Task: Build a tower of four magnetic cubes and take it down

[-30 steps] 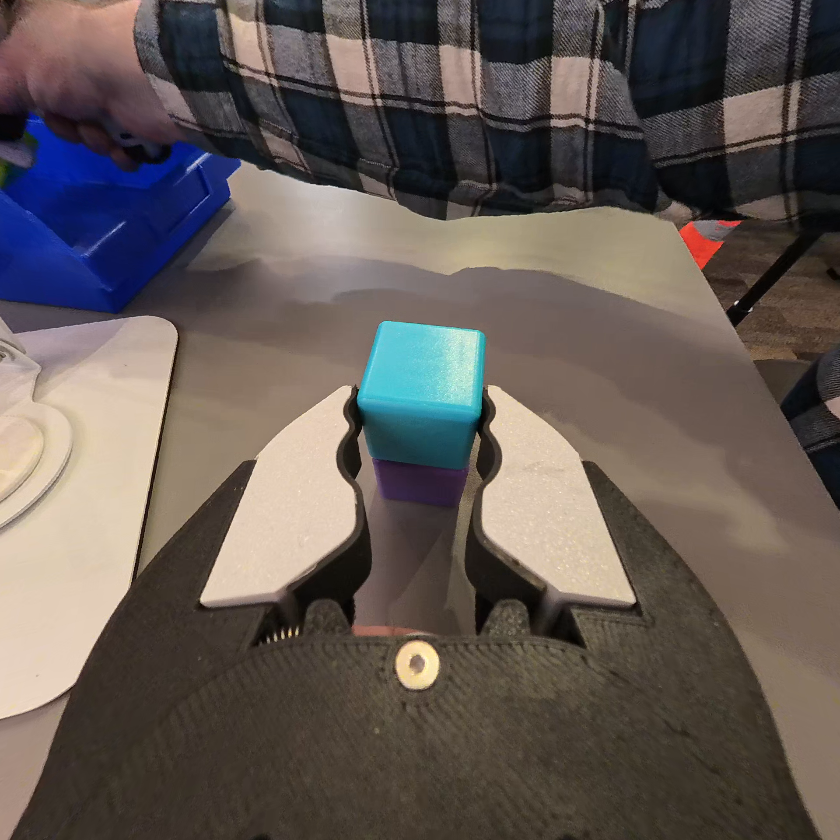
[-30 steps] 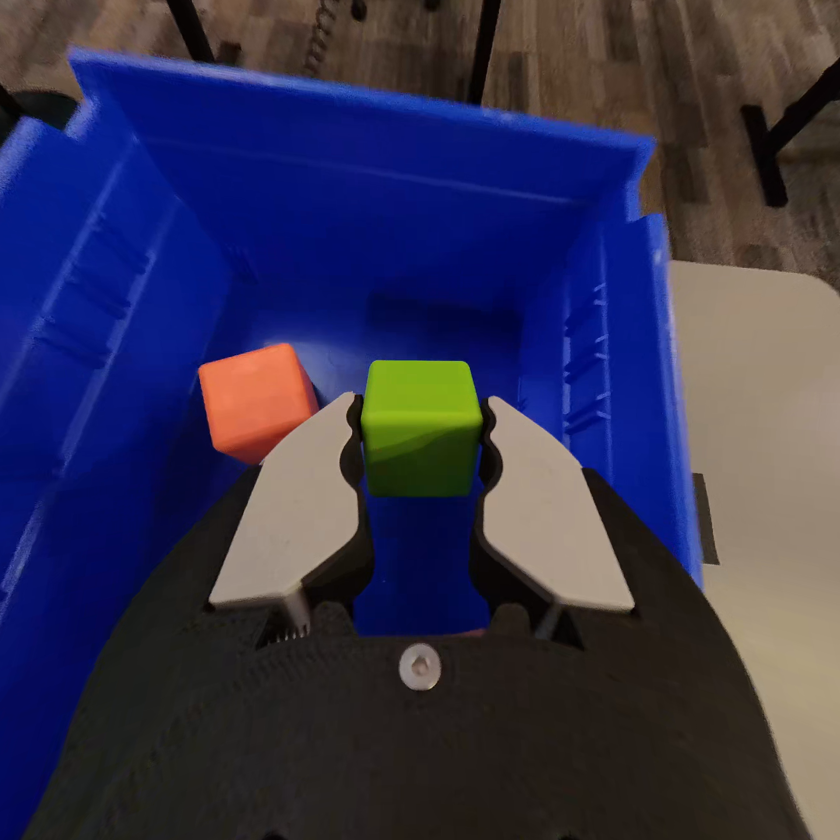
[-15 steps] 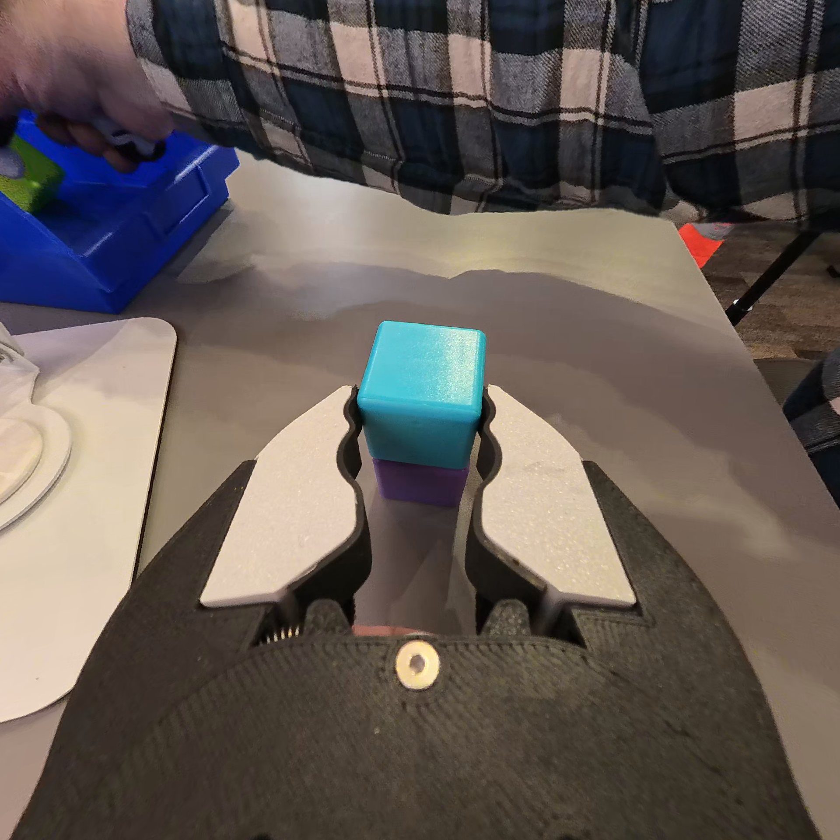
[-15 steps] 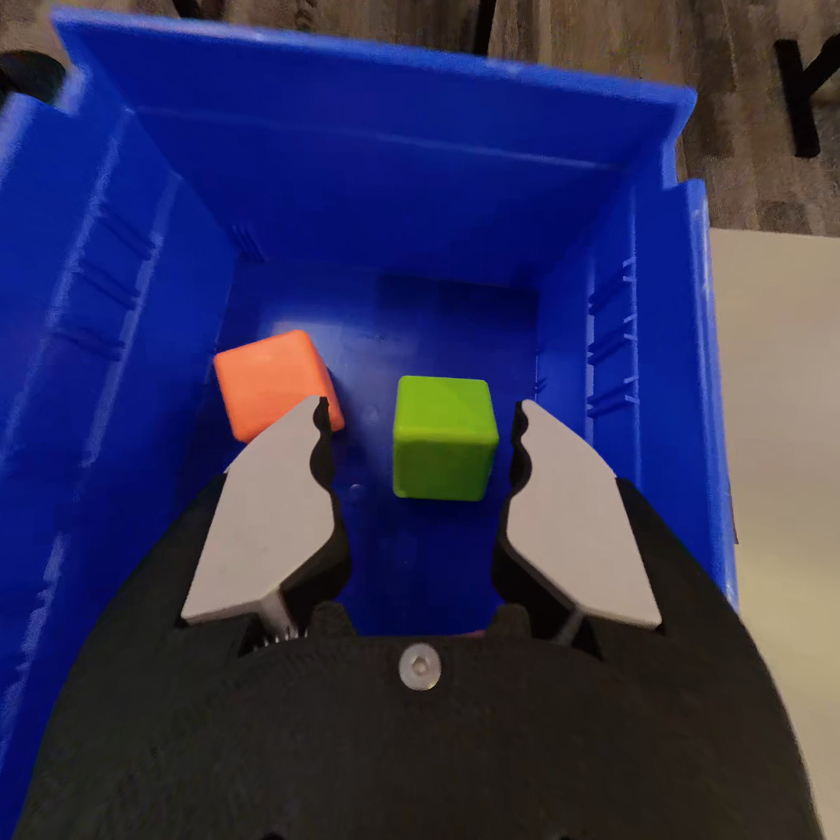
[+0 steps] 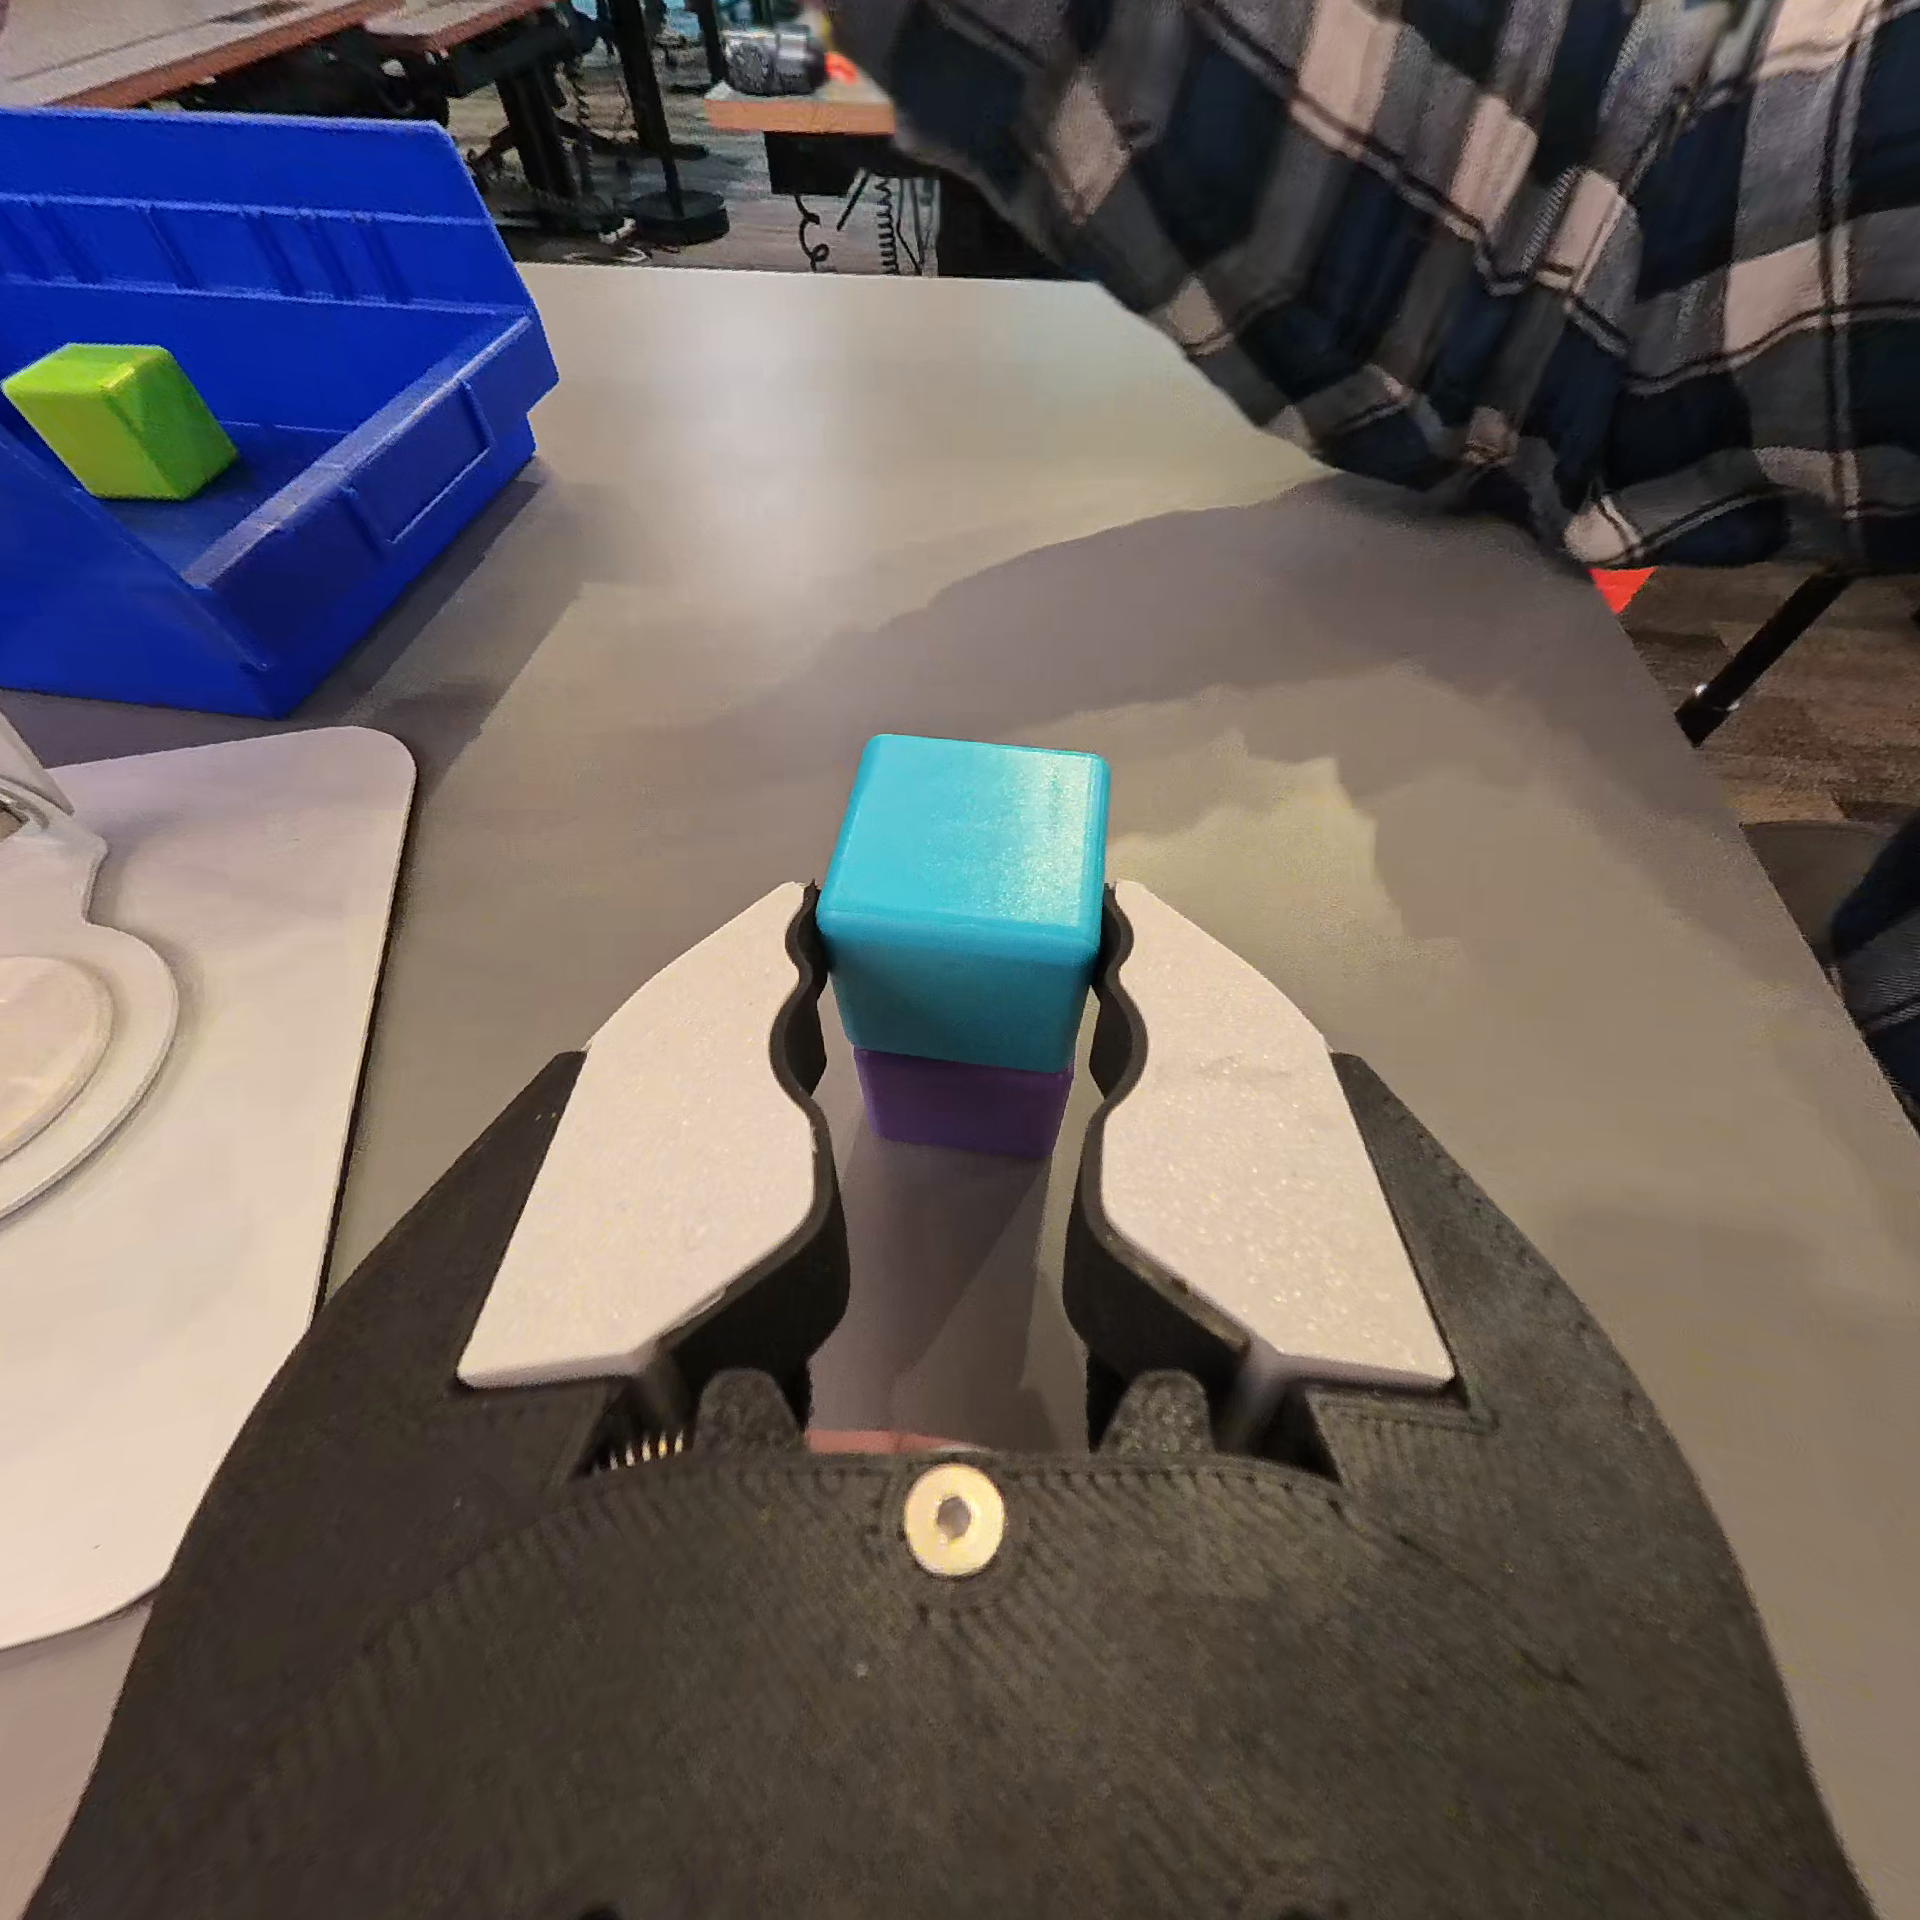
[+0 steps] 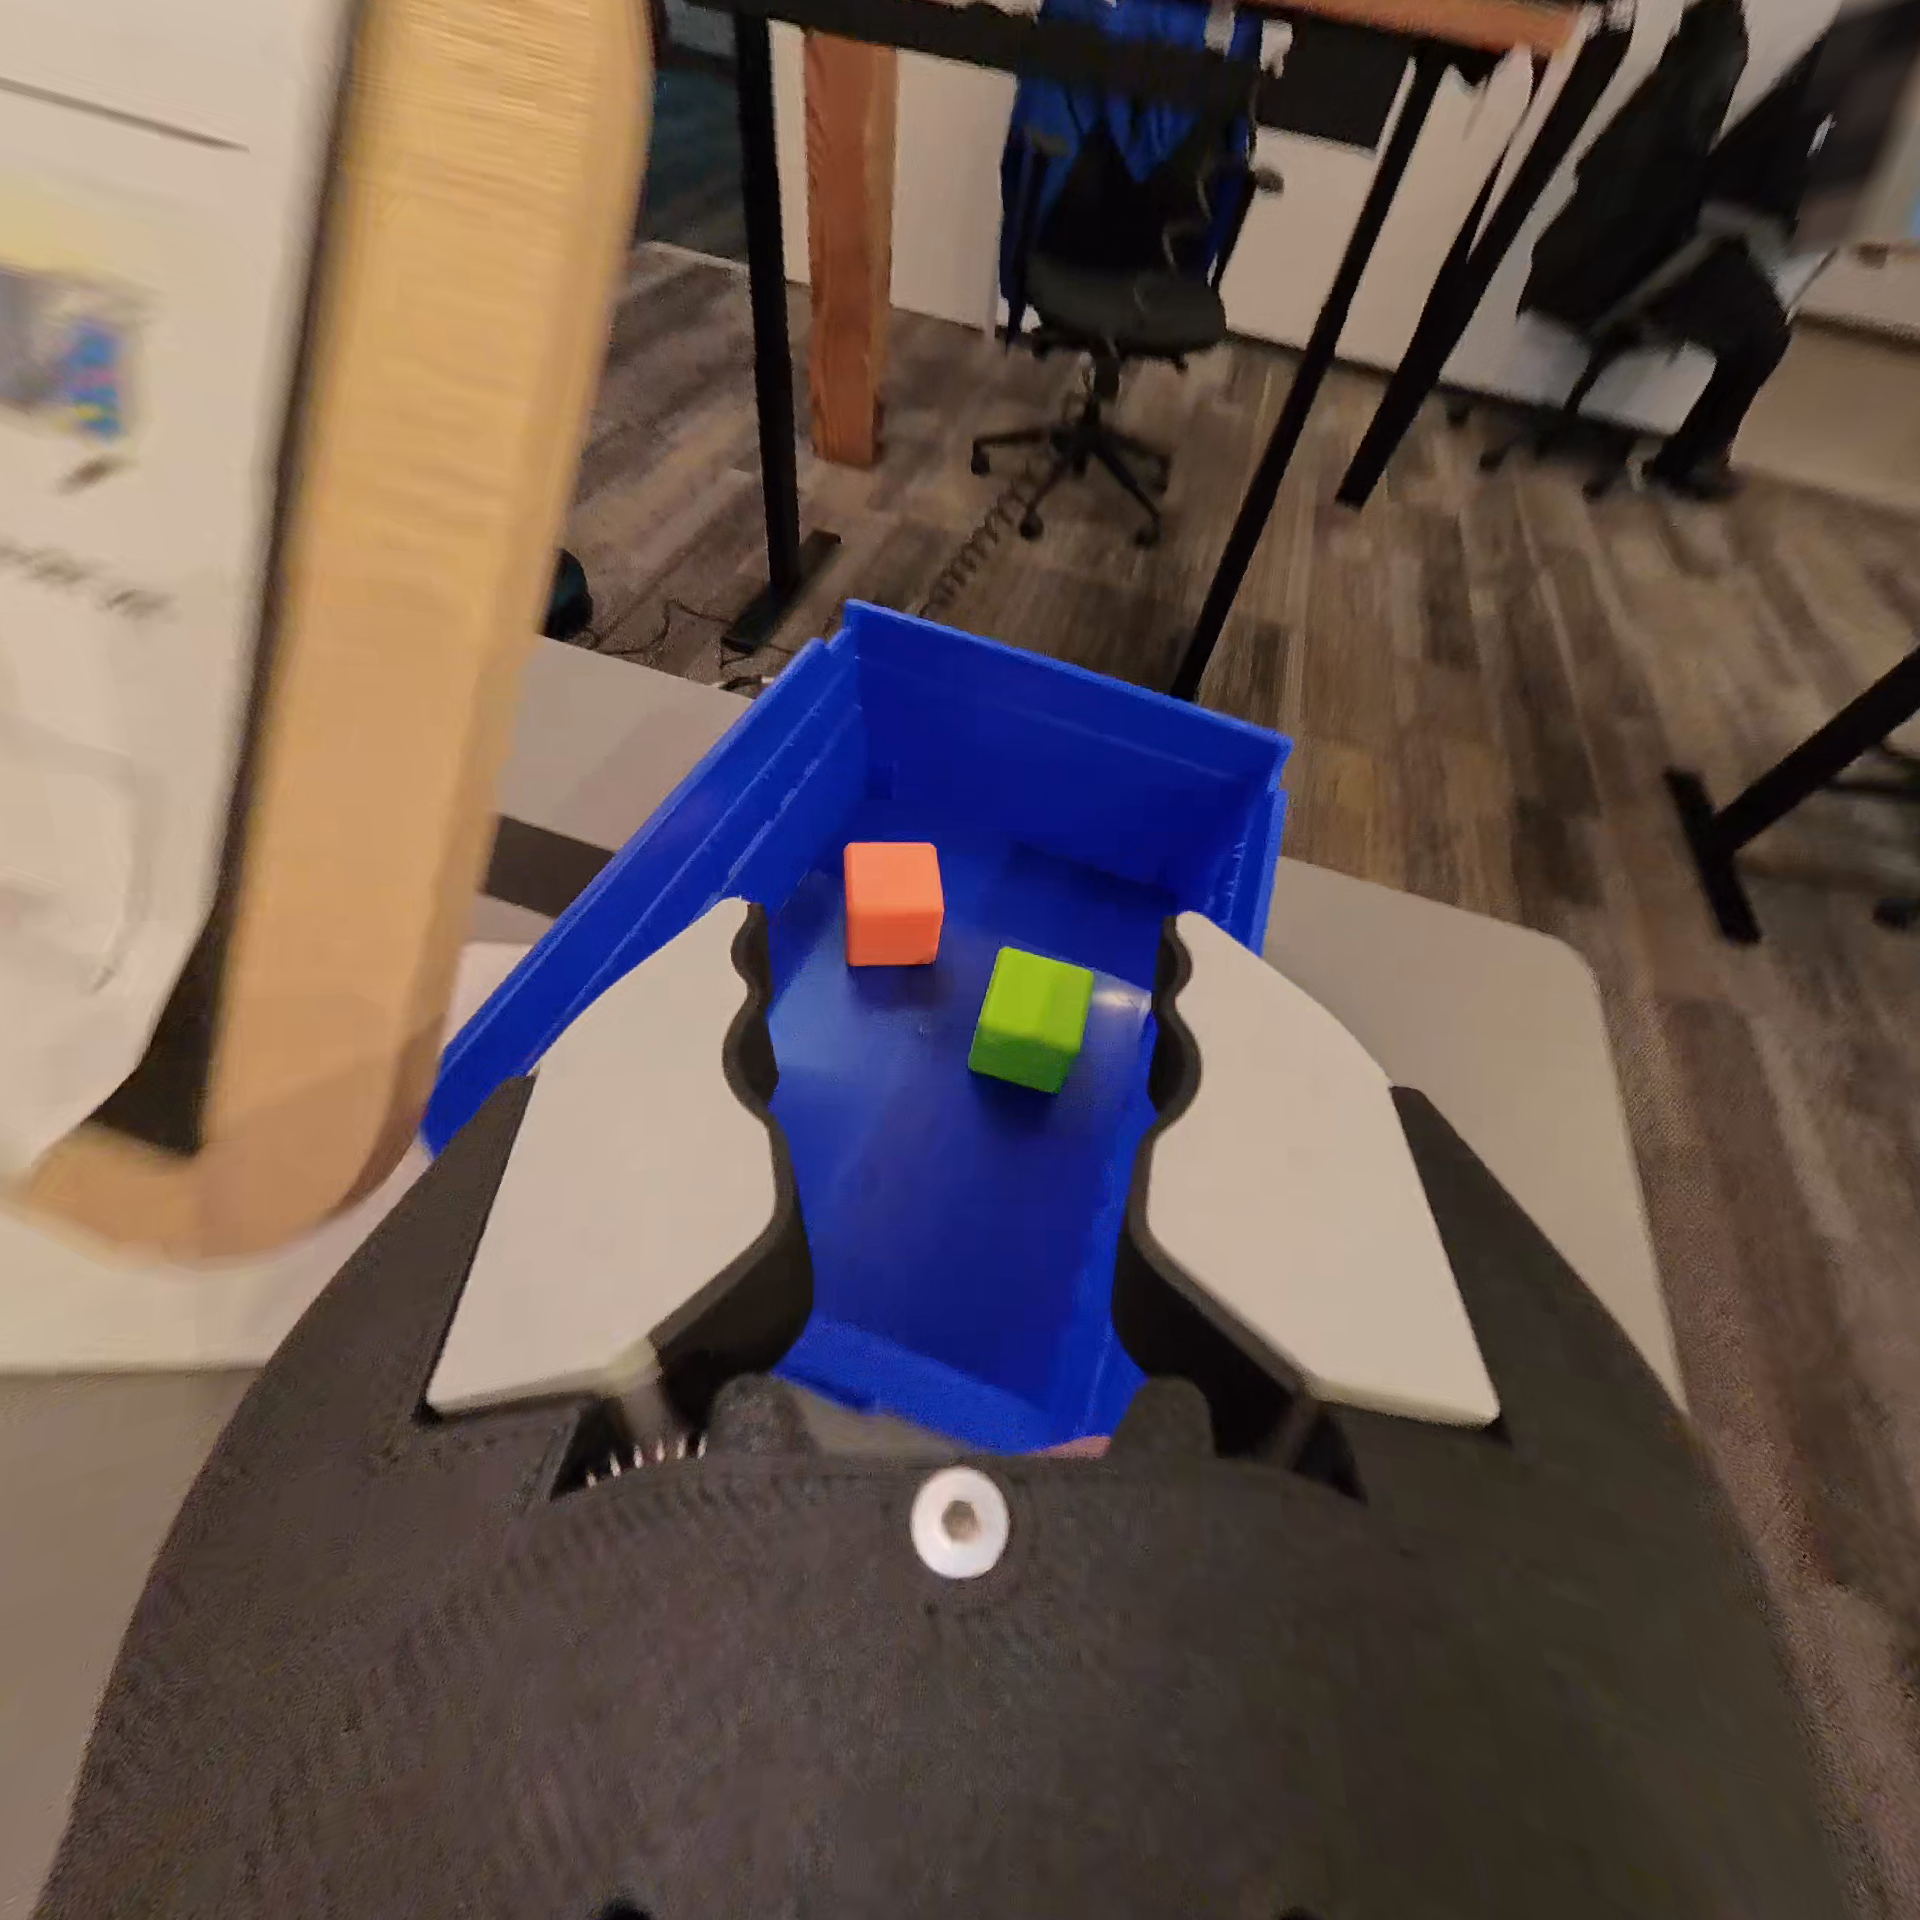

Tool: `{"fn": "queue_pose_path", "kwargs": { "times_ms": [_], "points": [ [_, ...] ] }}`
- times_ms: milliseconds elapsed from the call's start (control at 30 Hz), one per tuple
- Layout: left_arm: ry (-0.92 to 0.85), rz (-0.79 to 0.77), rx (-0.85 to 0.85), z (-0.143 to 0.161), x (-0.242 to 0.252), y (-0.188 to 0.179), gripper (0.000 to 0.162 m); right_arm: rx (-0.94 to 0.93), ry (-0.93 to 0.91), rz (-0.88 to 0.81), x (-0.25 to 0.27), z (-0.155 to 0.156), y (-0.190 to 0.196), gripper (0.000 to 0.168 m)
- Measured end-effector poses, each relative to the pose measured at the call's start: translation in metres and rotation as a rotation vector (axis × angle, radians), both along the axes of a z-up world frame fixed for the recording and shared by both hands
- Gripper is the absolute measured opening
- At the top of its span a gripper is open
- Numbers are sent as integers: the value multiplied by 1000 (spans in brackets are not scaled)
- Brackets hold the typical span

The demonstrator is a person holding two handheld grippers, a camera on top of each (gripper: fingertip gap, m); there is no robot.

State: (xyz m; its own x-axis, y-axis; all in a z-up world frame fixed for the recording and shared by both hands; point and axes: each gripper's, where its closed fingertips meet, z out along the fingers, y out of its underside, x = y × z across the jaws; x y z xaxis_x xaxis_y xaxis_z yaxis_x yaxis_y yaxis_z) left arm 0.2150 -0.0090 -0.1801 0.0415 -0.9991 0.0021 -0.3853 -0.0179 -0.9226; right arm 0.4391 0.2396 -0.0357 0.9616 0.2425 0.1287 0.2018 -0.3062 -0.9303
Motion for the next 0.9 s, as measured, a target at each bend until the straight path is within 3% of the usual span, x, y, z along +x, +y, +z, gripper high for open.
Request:
{"fn": "queue_pose_path", "kwargs": {
  "times_ms": [167, 300, 400, 500, 667, 900],
  "points": [
    [1, 18, 3, 0, -1, 5, 49, 135, -20, 193, -29, 16, -77, 72],
    [1, 34, 2, 0, 1, 12, 49, 130, -2, 424, -80, -7, -123, 68],
    [0, 35, 3, 0, 1, 14, 49, 98, -38, 501, -105, -35, -141, 65],
    [-2, 24, 2, 0, 1, 12, 49, 60, -51, 558, -120, -54, -148, 63],
    [-5, 30, 9, 1, 2, 12, 50, 44, 0, 611, -129, -58, -149, 62],
    [-39, 38, -13, 6, 2, 12, 69, 38, -4, 627, -135, -64, -151, 60]
  ]
}}
